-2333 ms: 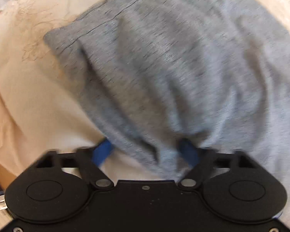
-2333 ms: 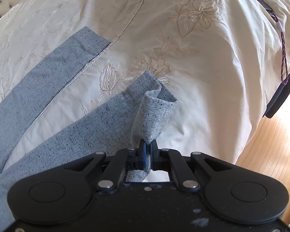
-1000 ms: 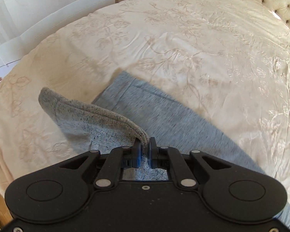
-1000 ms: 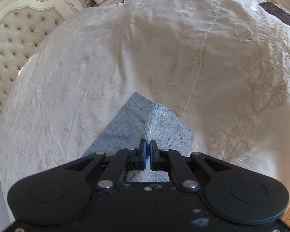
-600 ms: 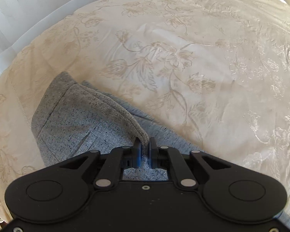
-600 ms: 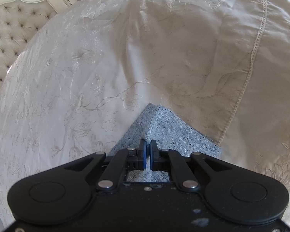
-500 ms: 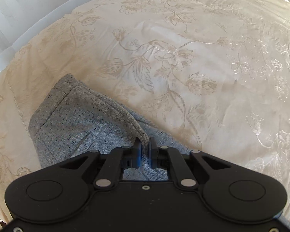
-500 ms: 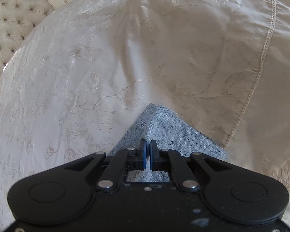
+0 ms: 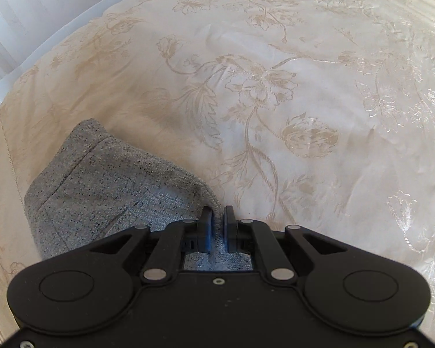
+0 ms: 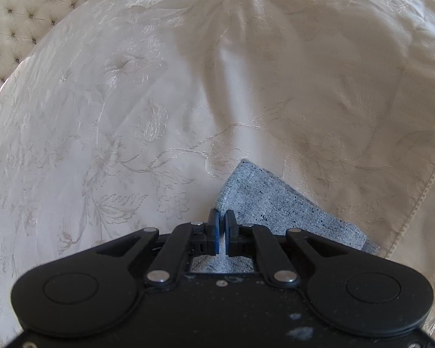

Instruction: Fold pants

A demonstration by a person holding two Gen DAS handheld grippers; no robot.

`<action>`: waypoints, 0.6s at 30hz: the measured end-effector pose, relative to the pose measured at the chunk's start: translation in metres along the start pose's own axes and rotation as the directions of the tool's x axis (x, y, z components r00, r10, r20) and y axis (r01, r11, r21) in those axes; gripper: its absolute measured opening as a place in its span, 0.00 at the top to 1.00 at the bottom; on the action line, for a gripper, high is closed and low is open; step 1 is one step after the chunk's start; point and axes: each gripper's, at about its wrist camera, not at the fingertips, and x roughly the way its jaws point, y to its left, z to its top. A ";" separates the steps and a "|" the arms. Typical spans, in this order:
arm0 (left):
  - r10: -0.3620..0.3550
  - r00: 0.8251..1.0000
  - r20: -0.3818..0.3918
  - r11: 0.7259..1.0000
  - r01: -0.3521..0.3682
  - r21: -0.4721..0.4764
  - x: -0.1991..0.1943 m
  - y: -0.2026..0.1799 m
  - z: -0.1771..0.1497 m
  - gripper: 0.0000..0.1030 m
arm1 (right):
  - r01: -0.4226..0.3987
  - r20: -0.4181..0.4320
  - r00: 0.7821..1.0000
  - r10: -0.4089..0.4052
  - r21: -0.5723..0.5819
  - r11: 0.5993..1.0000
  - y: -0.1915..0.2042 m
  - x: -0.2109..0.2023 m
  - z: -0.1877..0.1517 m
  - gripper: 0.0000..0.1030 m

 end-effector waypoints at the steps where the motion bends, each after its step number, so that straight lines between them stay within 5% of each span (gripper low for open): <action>1: 0.008 1.000 0.003 1.000 -0.008 0.021 0.003 -0.003 0.000 0.80 | -0.012 0.003 1.000 0.012 -0.021 1.000 0.003 0.003 0.000 0.92; 5: 0.042 0.996 0.079 0.996 -0.048 0.075 -0.003 -0.006 0.002 0.73 | 0.019 0.049 0.999 -0.013 -0.111 0.994 0.010 -0.004 0.002 0.83; 9: 0.101 0.965 0.241 0.990 -0.121 0.069 -0.032 -0.005 0.005 0.73 | -0.012 0.105 0.994 0.028 -0.147 0.989 -0.004 -0.036 0.005 0.81; 11: 0.066 0.952 0.299 0.993 -0.092 0.073 -0.053 -0.005 0.000 0.73 | -0.012 0.123 0.992 0.033 -0.167 0.986 -0.016 -0.053 0.002 0.81; 14: 0.015 0.929 0.370 0.974 -0.097 0.204 -0.086 -0.025 -0.025 0.73 | -0.002 0.120 0.992 0.025 -0.186 0.983 -0.040 -0.071 -0.008 0.80; 18: -0.142 0.939 0.314 0.899 -0.011 0.439 -0.113 -0.065 -0.088 0.61 | 0.001 0.066 0.998 0.012 -0.198 0.980 -0.073 -0.079 -0.031 0.80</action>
